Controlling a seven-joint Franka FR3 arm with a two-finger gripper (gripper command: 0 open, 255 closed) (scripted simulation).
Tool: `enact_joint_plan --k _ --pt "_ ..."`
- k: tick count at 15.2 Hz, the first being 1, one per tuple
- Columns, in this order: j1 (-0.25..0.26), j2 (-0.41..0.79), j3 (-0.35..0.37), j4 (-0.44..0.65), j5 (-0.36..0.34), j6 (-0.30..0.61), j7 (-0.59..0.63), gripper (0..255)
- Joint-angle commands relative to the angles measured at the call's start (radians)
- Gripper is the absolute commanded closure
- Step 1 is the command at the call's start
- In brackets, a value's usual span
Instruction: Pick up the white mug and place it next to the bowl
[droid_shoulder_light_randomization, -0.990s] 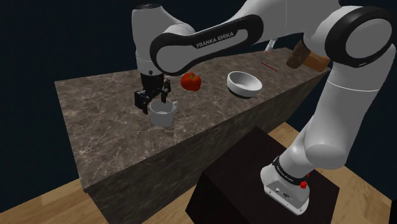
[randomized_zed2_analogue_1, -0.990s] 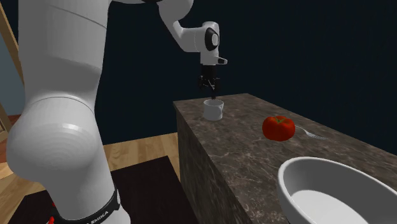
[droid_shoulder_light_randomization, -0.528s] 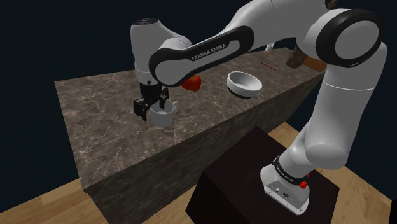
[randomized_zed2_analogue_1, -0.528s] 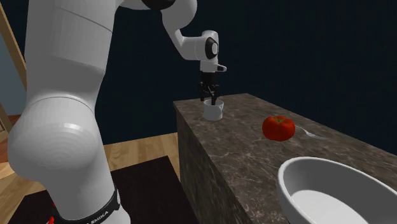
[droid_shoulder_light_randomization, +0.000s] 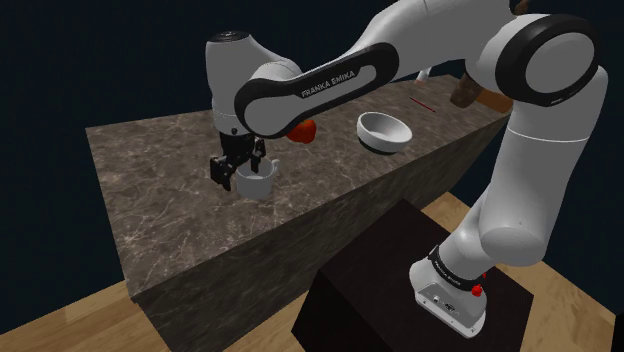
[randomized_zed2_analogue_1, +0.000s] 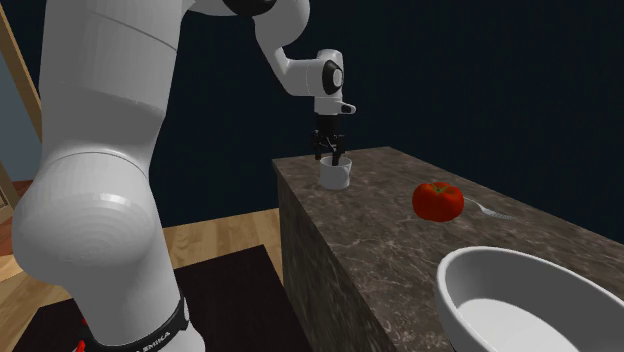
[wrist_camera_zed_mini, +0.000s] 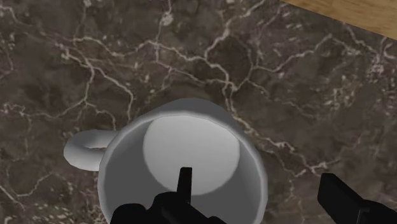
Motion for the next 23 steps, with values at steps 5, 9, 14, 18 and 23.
enact_joint_plan --k 5,9,14,18,23 --pt "0.000 0.000 0.000 0.000 0.000 0.000 0.000 255" --pt "0.000 0.000 0.000 0.000 0.000 0.000 0.000 255" --pt "-0.004 -0.024 0.006 0.023 0.014 -0.044 -0.010 255" --pt "-0.007 -0.046 0.011 0.049 0.027 -0.090 -0.018 255" --pt "-0.009 -0.069 0.015 0.088 0.040 -0.149 -0.028 255"
